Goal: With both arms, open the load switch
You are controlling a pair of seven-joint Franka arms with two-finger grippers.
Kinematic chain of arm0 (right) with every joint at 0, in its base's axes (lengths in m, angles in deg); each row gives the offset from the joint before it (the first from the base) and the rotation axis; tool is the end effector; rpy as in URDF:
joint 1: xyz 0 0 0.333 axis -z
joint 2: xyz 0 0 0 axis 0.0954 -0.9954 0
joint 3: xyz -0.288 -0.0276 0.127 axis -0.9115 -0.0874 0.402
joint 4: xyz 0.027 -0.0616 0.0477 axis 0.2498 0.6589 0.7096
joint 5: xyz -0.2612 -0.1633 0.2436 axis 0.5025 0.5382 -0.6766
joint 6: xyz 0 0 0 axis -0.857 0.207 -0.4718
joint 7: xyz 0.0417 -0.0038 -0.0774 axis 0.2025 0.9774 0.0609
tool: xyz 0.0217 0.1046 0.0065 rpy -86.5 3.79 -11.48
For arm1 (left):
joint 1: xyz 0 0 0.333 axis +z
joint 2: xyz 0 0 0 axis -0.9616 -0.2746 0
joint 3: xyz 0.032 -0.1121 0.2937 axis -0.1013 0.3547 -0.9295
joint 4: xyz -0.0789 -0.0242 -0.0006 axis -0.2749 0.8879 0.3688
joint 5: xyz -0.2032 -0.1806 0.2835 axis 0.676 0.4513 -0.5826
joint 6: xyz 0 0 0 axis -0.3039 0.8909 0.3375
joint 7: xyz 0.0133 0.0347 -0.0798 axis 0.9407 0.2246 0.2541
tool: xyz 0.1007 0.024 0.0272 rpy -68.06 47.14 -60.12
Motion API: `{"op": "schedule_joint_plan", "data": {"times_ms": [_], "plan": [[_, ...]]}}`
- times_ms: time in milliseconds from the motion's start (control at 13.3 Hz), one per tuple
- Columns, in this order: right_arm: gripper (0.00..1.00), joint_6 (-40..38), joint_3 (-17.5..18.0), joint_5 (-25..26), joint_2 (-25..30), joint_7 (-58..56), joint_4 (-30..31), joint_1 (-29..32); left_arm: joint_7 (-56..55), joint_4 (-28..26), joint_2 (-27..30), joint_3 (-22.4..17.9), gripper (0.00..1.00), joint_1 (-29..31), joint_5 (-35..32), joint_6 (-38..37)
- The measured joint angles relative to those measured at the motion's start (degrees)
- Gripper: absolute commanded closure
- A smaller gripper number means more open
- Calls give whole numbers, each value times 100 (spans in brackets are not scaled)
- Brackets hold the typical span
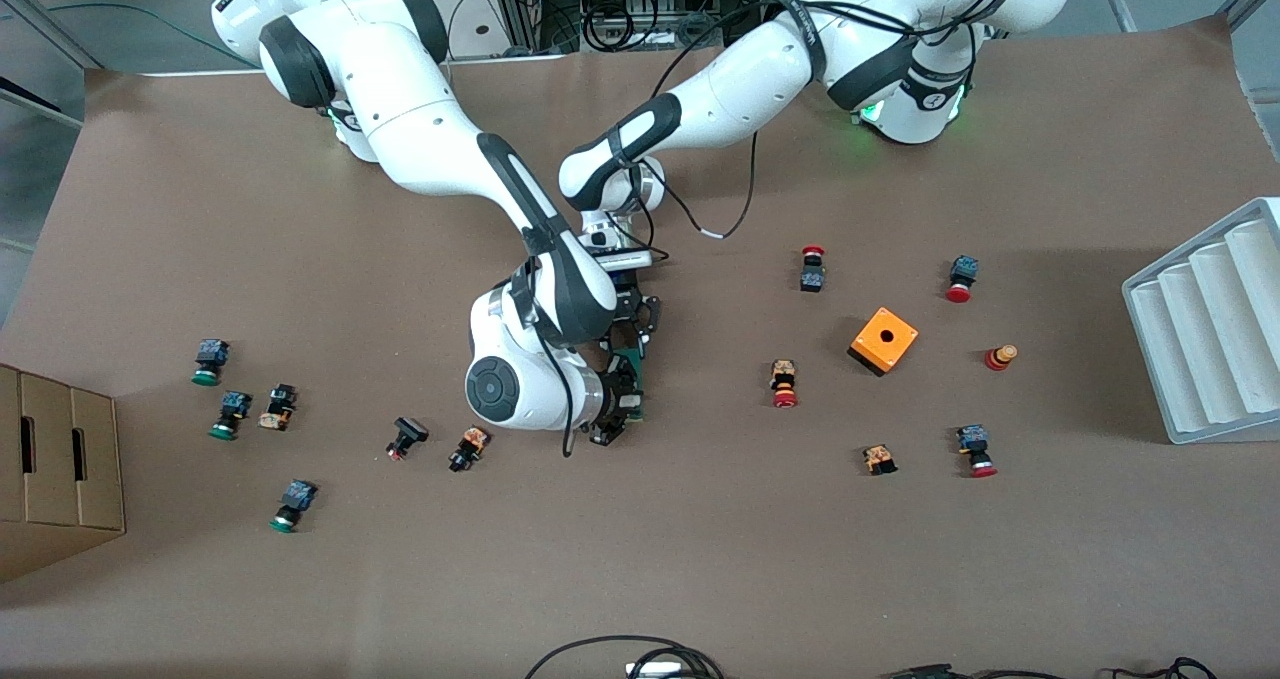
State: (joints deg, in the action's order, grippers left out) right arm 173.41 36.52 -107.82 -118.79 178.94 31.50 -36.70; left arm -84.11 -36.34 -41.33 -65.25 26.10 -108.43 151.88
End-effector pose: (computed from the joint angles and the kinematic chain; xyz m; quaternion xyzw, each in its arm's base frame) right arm 0.6255 0.4273 0.2253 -0.5638 0.7971 0.2117 0.0435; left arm 0.3325 -0.5846 0.0505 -0.7915 -0.0766 -0.6057 0.0270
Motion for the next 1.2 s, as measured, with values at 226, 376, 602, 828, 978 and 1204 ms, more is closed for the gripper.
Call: {"op": "schedule_joint_plan", "data": {"times_ms": [226,376,602,828,978,1204], "plan": [[72,0,75,113,87,-12,118,0,0,0,0,0,49,0,0,0],[72,0,90,113,146,-46,190,-1,0,0,0,0,49,0,0,0],[72,0,96,134,217,-80,262,1,0,0,0,0,49,0,0,0],[72,0,160,235,288,-87,318,32,0,0,0,0,49,0,0,0],[72,0,272,348,373,-107,403,81,0,0,0,0,49,0,0,0],[74,-1,340,422,462,-142,503,100,0,0,0,0,49,0,0,0]]}}
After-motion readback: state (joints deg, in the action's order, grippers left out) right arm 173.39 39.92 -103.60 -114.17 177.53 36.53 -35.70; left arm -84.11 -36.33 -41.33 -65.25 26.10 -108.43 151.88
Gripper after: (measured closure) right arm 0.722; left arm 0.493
